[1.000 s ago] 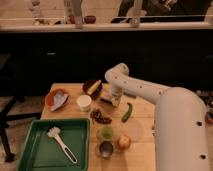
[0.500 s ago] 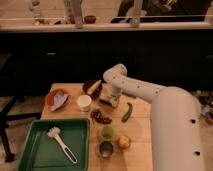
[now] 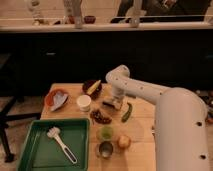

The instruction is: Wipe table surface with eraser

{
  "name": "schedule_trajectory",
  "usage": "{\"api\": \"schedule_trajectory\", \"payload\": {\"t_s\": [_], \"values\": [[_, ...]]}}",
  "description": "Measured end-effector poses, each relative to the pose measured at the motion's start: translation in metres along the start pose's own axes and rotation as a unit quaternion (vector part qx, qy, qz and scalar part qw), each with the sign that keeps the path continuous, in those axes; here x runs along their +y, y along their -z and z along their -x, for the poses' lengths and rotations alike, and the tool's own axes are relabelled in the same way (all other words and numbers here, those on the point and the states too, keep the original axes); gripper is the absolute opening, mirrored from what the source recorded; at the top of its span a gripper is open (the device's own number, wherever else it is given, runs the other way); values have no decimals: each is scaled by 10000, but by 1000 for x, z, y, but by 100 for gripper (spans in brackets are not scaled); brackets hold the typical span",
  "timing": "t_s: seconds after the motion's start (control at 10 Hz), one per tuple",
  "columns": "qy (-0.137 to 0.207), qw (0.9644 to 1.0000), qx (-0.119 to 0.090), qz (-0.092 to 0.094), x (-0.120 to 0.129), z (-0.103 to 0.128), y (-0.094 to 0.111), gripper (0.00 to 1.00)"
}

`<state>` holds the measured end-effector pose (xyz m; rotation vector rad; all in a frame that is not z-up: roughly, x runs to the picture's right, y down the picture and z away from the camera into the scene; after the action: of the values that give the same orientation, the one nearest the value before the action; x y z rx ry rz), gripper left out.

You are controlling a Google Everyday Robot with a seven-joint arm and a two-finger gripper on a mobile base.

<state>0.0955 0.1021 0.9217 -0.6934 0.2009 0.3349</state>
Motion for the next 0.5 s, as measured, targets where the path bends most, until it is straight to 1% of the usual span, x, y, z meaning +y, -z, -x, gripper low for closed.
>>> {"api": "schedule_trajectory", "payload": {"t_s": [0.1, 0.3, 0.5], "values": [[-55, 9999, 86, 15, -8, 0, -4, 0], [-102, 9996, 270, 42, -25, 8, -11, 0], [-71, 9992, 394, 57, -34, 17, -17, 0]]}}
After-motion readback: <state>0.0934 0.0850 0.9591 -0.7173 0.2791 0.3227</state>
